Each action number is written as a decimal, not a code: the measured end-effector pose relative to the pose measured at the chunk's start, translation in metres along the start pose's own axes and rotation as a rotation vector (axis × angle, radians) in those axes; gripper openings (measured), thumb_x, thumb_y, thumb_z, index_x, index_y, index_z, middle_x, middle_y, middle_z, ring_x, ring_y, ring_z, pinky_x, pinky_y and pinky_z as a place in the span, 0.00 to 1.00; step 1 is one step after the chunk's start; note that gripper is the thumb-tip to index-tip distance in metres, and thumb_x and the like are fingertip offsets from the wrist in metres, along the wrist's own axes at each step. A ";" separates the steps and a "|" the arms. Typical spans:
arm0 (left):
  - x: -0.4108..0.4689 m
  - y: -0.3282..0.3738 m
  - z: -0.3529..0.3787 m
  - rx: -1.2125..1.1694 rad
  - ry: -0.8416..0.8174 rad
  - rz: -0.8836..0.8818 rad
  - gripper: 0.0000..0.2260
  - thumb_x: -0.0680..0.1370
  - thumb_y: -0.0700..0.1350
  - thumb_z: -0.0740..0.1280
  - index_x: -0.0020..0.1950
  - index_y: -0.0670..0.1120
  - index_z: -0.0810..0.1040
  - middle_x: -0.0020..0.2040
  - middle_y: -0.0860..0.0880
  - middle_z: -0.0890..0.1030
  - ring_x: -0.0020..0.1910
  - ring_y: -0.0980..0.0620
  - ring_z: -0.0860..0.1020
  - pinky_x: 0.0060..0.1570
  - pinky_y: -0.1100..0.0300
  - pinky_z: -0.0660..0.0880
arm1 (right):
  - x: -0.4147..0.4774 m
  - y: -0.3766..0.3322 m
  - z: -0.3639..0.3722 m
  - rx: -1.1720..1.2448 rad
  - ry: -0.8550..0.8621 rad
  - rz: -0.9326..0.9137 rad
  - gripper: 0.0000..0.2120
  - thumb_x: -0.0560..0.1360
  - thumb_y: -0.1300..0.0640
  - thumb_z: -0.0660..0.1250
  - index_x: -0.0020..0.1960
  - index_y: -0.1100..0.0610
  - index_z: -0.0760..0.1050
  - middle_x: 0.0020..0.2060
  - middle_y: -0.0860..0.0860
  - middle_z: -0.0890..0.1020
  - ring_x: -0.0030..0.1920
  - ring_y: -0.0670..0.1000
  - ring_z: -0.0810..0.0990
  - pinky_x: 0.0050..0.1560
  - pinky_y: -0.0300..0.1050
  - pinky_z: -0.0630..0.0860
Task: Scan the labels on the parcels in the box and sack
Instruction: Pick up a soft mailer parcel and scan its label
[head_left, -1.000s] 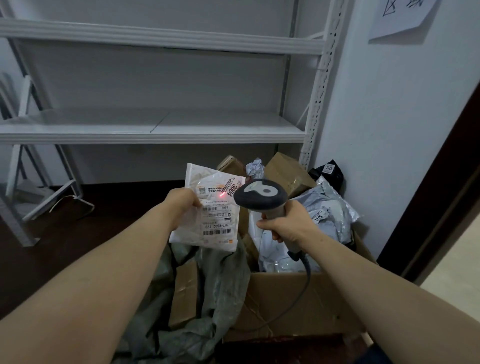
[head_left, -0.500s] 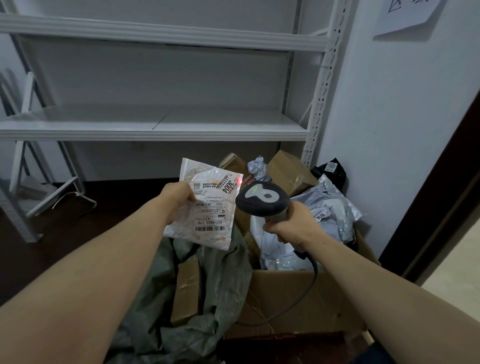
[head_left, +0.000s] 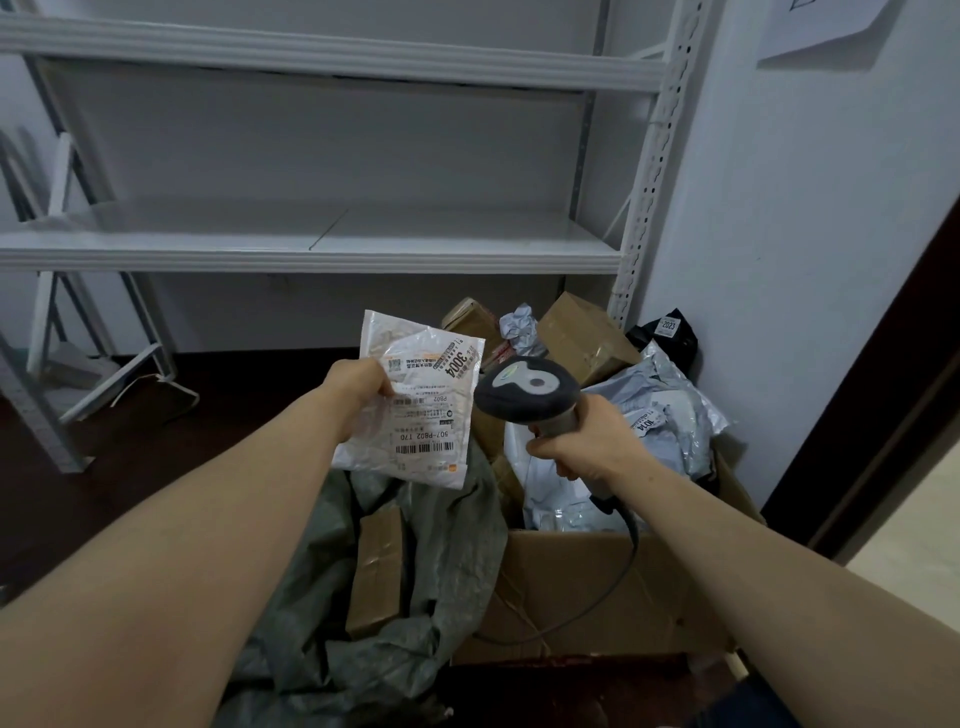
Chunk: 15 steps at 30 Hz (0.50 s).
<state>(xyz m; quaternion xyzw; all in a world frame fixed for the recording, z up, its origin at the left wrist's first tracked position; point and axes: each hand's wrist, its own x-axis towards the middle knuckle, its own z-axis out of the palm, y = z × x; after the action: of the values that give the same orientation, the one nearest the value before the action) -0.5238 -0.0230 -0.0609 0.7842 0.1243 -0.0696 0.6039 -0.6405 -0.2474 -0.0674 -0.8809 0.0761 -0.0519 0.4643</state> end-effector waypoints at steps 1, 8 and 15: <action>0.003 -0.004 -0.001 0.005 0.042 0.011 0.07 0.73 0.32 0.63 0.49 0.39 0.76 0.47 0.41 0.77 0.49 0.40 0.76 0.50 0.49 0.75 | 0.000 0.000 0.002 0.011 -0.008 0.017 0.06 0.68 0.66 0.71 0.41 0.59 0.75 0.30 0.53 0.78 0.21 0.45 0.73 0.24 0.37 0.72; 0.028 -0.053 -0.014 0.331 0.228 0.005 0.07 0.78 0.37 0.60 0.52 0.36 0.75 0.43 0.41 0.74 0.41 0.44 0.74 0.40 0.54 0.72 | 0.011 0.011 0.033 0.191 -0.050 0.191 0.10 0.70 0.65 0.72 0.50 0.66 0.76 0.30 0.56 0.77 0.22 0.49 0.72 0.24 0.40 0.72; 0.038 -0.099 0.030 0.178 -0.180 -0.257 0.24 0.79 0.46 0.65 0.69 0.35 0.65 0.63 0.38 0.72 0.62 0.40 0.72 0.60 0.53 0.71 | 0.030 0.040 0.047 0.314 -0.013 0.327 0.09 0.70 0.66 0.72 0.49 0.65 0.76 0.26 0.54 0.76 0.23 0.50 0.72 0.25 0.41 0.71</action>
<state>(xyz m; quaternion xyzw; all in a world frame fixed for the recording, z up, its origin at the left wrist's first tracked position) -0.5140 -0.0236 -0.1707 0.8029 0.1622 -0.2270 0.5268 -0.6071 -0.2373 -0.1259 -0.7741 0.2058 0.0187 0.5984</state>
